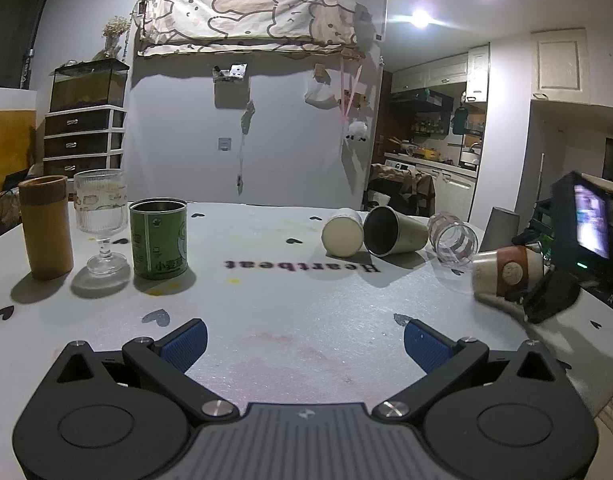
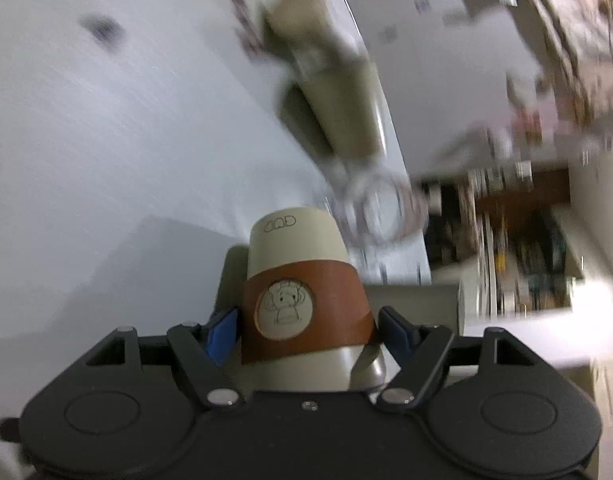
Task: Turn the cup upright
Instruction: 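Reach the right tool to the brown-sleeved paper cup and grasp it, then lift the brown-sleeved cup with the right tool and rotate it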
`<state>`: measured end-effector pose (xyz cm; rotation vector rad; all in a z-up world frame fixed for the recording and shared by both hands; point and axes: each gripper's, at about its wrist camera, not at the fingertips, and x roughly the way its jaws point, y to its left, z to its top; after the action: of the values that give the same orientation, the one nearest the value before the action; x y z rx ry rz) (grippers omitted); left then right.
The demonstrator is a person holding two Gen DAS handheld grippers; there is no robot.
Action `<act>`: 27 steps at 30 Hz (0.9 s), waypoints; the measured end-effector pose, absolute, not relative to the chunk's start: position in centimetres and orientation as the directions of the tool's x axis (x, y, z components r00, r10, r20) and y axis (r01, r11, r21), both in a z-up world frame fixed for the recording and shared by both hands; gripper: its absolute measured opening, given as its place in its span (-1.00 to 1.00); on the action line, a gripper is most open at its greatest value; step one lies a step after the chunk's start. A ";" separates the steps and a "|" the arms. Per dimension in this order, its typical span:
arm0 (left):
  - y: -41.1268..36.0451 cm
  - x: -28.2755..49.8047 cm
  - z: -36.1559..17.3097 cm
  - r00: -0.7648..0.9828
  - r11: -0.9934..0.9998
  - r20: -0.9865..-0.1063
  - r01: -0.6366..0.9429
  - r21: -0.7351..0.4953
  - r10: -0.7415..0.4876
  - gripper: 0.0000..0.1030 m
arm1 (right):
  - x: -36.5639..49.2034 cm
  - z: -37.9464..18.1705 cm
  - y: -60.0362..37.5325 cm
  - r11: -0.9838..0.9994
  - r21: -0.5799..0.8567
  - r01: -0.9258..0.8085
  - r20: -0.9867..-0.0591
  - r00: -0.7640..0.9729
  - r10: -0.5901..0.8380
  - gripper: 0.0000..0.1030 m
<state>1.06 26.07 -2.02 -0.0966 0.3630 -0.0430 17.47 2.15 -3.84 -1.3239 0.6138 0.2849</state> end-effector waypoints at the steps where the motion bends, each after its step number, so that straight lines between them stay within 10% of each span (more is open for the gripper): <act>1: 26.1 1.1 -2.0 0.934 0.994 -0.352 0.022 -0.103 -0.057 1.00 | 16.0 -3.5 2.9 0.218 -0.815 -0.537 -0.566 0.818 -0.104 0.46; 27: 32.2 0.6 -1.2 0.931 0.972 -0.355 -0.151 -0.178 0.080 1.00 | -2.9 -1.0 13.9 -0.178 -0.720 -0.670 -0.623 0.513 0.590 0.43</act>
<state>0.58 32.20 -1.23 -0.2044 0.3538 0.1188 -2.87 13.90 -1.05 -1.3428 0.0777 1.1224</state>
